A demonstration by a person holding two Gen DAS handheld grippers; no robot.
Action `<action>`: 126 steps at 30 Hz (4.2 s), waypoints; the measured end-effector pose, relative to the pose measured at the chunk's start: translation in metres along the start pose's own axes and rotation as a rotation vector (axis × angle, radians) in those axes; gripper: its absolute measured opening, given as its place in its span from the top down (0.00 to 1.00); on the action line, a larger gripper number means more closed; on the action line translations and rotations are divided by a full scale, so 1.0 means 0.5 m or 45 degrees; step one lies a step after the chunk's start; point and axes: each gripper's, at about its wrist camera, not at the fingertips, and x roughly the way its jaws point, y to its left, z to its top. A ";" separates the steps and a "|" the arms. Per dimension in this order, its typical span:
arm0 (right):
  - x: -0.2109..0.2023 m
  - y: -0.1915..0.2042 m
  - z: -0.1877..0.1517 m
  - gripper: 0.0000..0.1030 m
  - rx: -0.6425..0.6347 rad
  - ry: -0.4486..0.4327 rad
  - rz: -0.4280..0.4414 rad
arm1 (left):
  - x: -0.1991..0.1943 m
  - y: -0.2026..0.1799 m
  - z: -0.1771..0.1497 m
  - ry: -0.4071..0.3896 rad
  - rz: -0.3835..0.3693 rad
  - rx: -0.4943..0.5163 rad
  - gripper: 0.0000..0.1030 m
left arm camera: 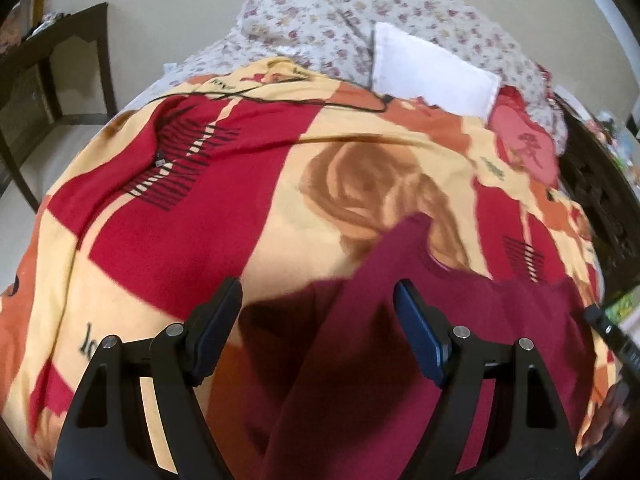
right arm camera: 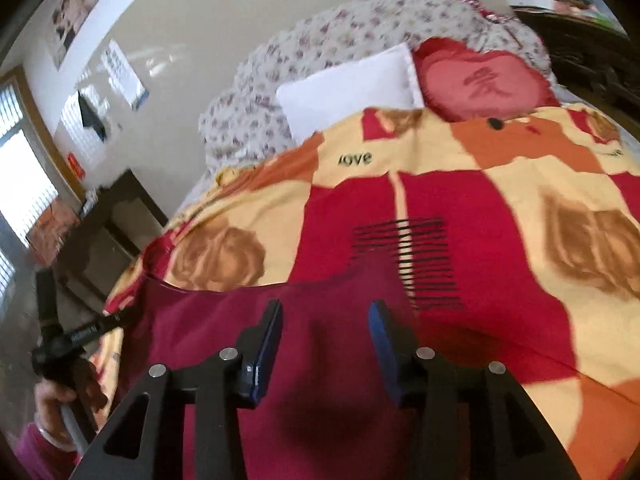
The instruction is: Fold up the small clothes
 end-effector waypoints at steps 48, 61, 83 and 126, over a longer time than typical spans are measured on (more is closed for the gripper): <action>-0.224 0.078 -0.258 0.64 -0.050 0.110 0.073 | -0.137 0.082 -0.302 0.048 -0.035 0.061 0.22; 0.024 0.313 -0.223 0.63 -0.336 0.259 0.179 | -0.130 0.094 -0.299 0.069 -0.064 0.043 0.22; 0.126 0.460 -0.128 0.63 -0.463 0.303 0.212 | -0.127 0.119 -0.308 0.034 -0.171 -0.024 0.22; 0.326 0.622 -0.119 0.19 -0.767 0.453 -0.135 | -0.145 0.138 -0.344 -0.102 -0.306 -0.042 0.17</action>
